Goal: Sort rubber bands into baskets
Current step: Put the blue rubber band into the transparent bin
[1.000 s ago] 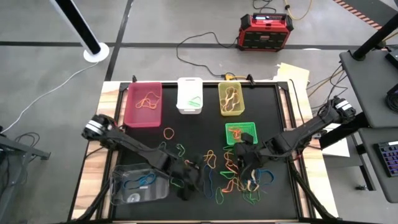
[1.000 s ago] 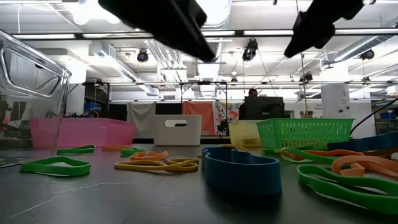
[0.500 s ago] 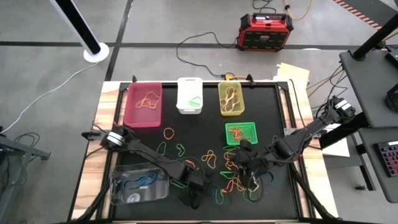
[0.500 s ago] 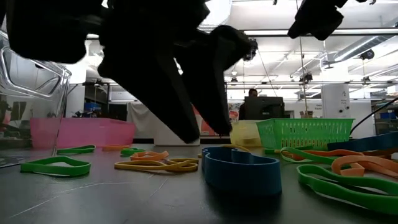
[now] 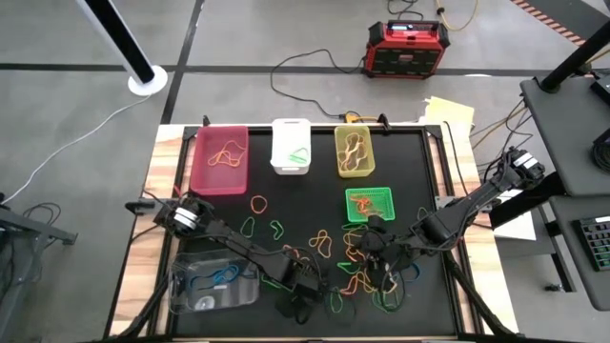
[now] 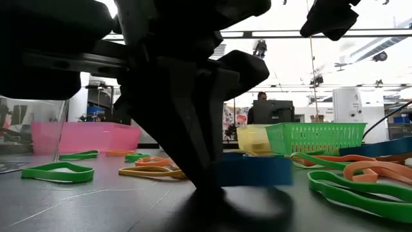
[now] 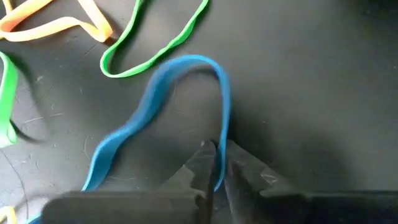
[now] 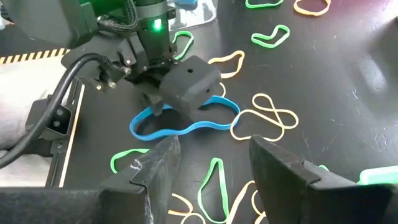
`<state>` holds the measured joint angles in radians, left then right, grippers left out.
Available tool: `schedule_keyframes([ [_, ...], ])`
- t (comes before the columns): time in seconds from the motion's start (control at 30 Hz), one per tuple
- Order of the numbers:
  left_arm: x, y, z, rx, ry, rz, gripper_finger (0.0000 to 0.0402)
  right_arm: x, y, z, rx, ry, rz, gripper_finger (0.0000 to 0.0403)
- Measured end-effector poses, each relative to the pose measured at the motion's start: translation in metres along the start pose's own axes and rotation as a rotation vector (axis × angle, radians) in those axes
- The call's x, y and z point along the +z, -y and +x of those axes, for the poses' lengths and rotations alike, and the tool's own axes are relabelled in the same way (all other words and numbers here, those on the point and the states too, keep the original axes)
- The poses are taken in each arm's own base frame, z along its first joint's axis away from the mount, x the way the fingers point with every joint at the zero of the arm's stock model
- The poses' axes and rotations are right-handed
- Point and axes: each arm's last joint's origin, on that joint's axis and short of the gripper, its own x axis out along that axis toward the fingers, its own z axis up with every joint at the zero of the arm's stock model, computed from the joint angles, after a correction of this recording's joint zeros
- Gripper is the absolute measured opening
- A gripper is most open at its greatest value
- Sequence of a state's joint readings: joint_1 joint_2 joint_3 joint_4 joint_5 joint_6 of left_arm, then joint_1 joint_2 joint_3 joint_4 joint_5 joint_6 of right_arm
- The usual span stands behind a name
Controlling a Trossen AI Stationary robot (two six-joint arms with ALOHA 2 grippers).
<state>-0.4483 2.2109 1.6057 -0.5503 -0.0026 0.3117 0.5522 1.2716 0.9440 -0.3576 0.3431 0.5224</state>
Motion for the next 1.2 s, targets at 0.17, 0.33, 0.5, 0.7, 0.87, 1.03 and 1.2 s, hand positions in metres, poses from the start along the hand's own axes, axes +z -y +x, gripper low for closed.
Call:
schedule_keyframes([
  [0.17, 0.001, -0.002, -0.014, 0.015, 0.004, 0.016, 0.0001, -0.001, 0.000, 0.000, -0.001, -0.001, -0.004, 0.0187],
  [0.33, 0.010, -0.007, -0.057, 0.102, 0.067, 0.012, 0.0000, -0.005, 0.002, 0.002, -0.026, -0.003, -0.007, 0.0187],
  [0.5, 0.009, -0.007, -0.102, 0.140, 0.096, -0.039, 0.0000, -0.006, 0.004, 0.003, -0.061, 0.011, -0.008, 0.0187],
  [0.7, -0.010, -0.002, -0.160, 0.200, 0.006, -0.204, 0.0000, -0.008, 0.006, 0.005, -0.109, 0.053, 0.011, 0.0188],
  [0.87, -0.028, 0.018, -0.209, 0.178, -0.028, -0.339, 0.0000, -0.014, 0.009, 0.010, -0.132, 0.084, 0.026, 0.0187],
  [1.03, -0.035, 0.037, -0.253, 0.079, 0.096, -0.380, 0.0000, -0.020, 0.012, 0.013, -0.165, 0.104, 0.068, 0.0188],
  [1.2, -0.058, 0.052, -0.275, 0.028, 0.019, -0.593, 0.0000, -0.022, 0.014, 0.014, -0.209, 0.131, 0.113, 0.0186],
])
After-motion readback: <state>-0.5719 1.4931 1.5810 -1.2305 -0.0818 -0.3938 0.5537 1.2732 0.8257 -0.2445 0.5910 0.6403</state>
